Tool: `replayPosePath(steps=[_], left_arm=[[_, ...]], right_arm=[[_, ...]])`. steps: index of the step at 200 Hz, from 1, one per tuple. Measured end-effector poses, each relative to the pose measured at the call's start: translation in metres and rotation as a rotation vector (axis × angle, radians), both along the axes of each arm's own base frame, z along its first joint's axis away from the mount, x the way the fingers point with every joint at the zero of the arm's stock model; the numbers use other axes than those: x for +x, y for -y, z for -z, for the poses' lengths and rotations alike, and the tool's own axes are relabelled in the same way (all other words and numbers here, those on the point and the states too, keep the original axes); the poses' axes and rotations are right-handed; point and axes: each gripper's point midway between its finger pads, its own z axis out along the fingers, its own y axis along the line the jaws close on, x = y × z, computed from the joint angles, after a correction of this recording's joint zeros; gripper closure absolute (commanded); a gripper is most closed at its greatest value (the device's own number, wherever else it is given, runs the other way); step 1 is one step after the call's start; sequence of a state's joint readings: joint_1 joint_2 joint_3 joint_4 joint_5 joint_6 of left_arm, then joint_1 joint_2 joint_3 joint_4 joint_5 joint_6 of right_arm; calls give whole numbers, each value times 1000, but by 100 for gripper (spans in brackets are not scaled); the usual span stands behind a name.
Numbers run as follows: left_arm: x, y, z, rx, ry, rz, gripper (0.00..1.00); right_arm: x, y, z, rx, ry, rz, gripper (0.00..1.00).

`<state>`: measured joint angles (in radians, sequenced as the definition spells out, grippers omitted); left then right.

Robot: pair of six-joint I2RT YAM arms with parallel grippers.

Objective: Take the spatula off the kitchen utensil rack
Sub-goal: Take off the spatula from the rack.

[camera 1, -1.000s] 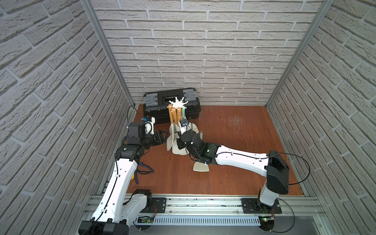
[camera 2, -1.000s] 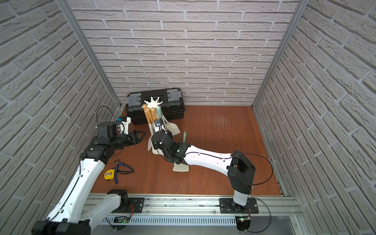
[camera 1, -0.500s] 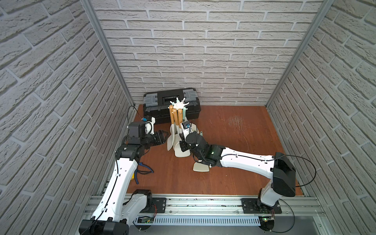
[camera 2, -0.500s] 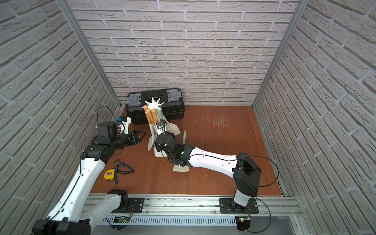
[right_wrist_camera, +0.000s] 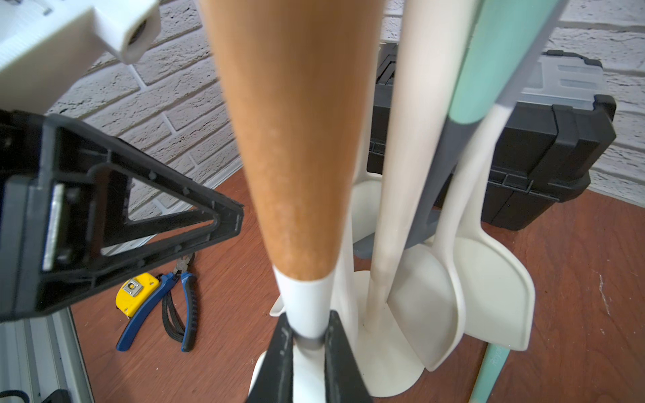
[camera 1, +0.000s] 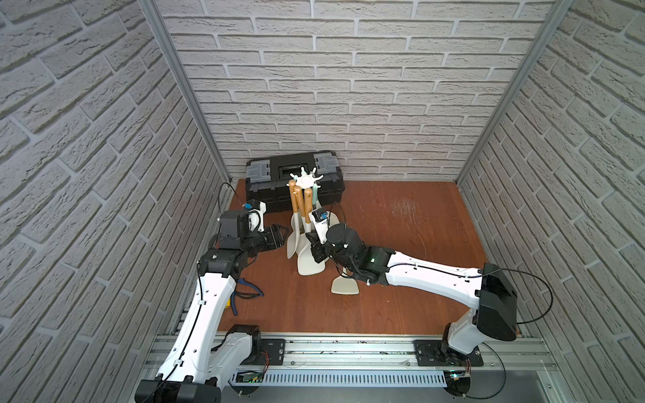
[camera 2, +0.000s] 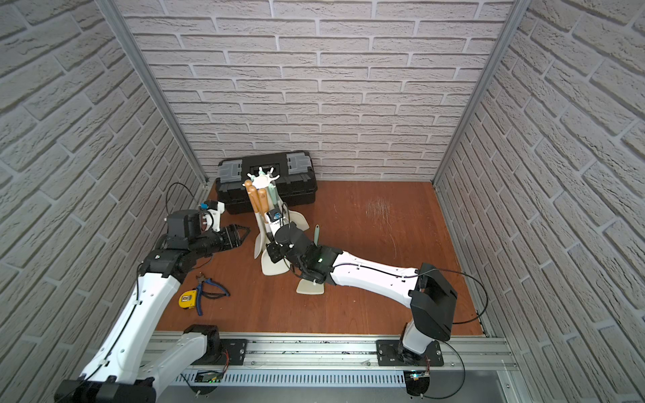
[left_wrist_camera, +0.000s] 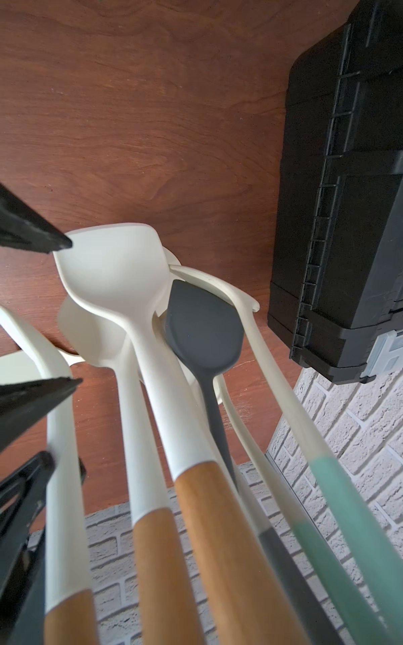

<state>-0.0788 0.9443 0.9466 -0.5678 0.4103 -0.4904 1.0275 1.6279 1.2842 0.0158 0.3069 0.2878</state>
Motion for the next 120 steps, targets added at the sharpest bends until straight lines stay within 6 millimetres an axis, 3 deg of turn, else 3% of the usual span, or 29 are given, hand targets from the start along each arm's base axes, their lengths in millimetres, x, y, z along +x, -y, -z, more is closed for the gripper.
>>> replayPosePath(steps=[120], left_arm=[[-2, 2, -2, -10, 5, 14, 41]], right_arm=[[-10, 1, -7, 2, 8, -52, 97]])
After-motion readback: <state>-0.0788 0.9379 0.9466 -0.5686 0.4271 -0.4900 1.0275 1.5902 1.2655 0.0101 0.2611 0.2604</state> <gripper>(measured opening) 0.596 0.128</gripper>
